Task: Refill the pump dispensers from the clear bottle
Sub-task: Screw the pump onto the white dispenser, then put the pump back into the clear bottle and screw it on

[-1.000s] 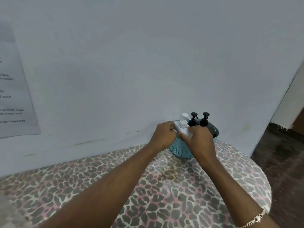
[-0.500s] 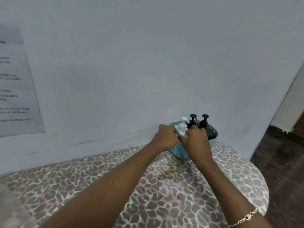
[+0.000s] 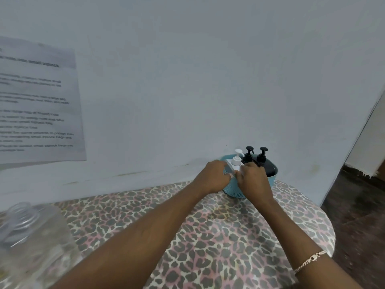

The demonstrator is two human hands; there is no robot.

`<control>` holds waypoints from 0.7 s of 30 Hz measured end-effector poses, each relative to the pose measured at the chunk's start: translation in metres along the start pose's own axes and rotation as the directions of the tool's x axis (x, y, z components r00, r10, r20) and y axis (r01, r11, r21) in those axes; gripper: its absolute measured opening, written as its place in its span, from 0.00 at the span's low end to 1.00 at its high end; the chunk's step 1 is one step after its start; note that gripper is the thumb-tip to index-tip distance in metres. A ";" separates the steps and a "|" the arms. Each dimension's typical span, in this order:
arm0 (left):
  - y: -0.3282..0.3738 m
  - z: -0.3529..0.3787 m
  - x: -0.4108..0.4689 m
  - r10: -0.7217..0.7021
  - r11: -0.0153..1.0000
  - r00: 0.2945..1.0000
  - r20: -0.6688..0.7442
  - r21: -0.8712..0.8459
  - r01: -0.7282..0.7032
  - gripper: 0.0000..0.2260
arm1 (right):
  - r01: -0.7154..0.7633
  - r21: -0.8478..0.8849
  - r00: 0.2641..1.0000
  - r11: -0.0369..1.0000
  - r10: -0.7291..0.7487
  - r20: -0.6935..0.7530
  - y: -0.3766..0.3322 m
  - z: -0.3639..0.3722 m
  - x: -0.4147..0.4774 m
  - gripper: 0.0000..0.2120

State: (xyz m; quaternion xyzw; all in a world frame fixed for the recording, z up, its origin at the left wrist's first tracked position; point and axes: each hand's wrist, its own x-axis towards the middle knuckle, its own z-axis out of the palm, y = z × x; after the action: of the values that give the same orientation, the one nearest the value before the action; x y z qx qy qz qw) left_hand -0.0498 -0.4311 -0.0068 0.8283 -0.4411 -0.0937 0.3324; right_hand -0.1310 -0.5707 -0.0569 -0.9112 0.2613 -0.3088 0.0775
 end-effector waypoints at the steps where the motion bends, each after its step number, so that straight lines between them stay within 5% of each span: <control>1: 0.000 -0.004 -0.008 0.005 1.000 1.000 -0.017 0.002 -0.005 0.16 | -0.009 0.016 1.000 1.000 0.008 0.003 -0.001 -0.002 -0.003 0.12; 4: -0.005 -0.014 -0.032 -0.005 1.000 0.998 -0.060 0.020 0.006 0.18 | -0.070 0.140 0.997 0.988 0.076 -0.031 -0.006 -0.005 -0.018 0.07; 7: -0.019 -0.019 -0.054 -0.014 0.999 0.995 -0.096 0.041 0.018 0.23 | -0.116 0.280 0.989 0.953 0.137 -0.057 -0.021 -0.012 -0.042 0.18; 21: -0.051 -0.035 -0.181 0.013 0.999 0.948 -0.317 0.035 -0.002 0.23 | 0.072 0.496 0.993 0.865 -0.014 -0.118 -0.111 -0.036 -0.137 0.19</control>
State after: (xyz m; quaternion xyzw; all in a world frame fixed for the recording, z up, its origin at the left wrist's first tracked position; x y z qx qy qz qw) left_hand -0.1072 -0.2515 -0.0368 0.8365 -0.3866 0.0491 0.3852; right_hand -0.1971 -0.4034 -0.0656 -0.8472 0.1561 -0.4176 0.2891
